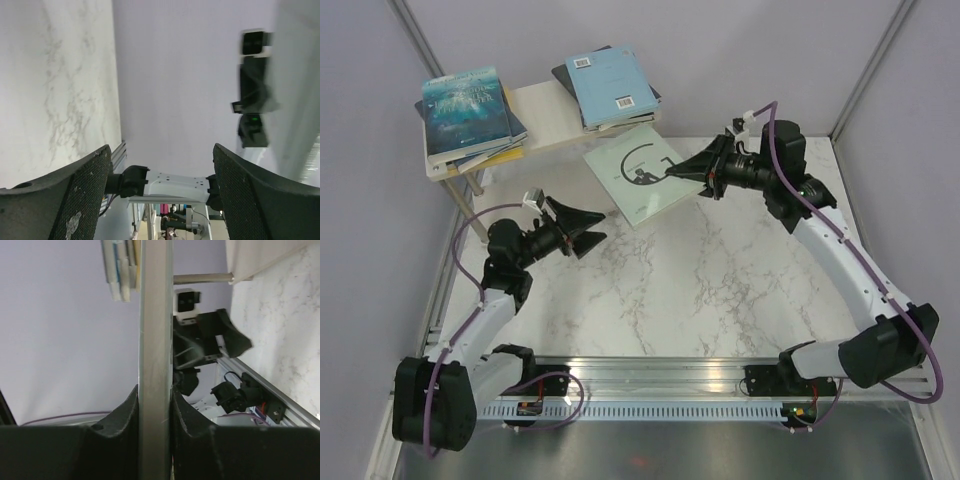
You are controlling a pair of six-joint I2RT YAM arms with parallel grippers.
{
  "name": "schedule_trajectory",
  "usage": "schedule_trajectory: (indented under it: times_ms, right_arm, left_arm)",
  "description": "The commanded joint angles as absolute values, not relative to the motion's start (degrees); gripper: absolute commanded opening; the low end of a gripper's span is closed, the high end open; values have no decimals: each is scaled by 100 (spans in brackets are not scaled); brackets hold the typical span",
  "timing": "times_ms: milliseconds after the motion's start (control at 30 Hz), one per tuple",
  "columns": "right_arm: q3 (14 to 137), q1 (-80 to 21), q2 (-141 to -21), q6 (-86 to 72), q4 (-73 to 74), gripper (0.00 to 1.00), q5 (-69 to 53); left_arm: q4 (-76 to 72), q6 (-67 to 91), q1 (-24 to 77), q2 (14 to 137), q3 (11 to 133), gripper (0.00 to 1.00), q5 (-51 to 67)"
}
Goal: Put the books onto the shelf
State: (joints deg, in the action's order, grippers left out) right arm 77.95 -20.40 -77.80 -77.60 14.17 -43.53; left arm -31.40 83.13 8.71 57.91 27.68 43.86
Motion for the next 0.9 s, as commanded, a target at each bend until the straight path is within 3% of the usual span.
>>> schedule_trajectory:
  times_ms: [0,467,700,867]
  right_arm:
    - [8883,-2004,-7690,-8332,422,0,-4737]
    - [11248,-1846,-9060,-8938,316,0,-4606]
    - [13610,-1811,-10993,-9088,544,0,-4351]
    - [13974,-1810,-11732,-8984,545,0,-3859]
  left_arm:
    - [-2031,7516,800,5565,2532,84,4729]
    - [-1653,7339,800,5326,2479,82,4711]
    - [-1486,7304,800,5142,2575,80,4676]
    - [-1345,7251,800,5010,2558,80,4623]
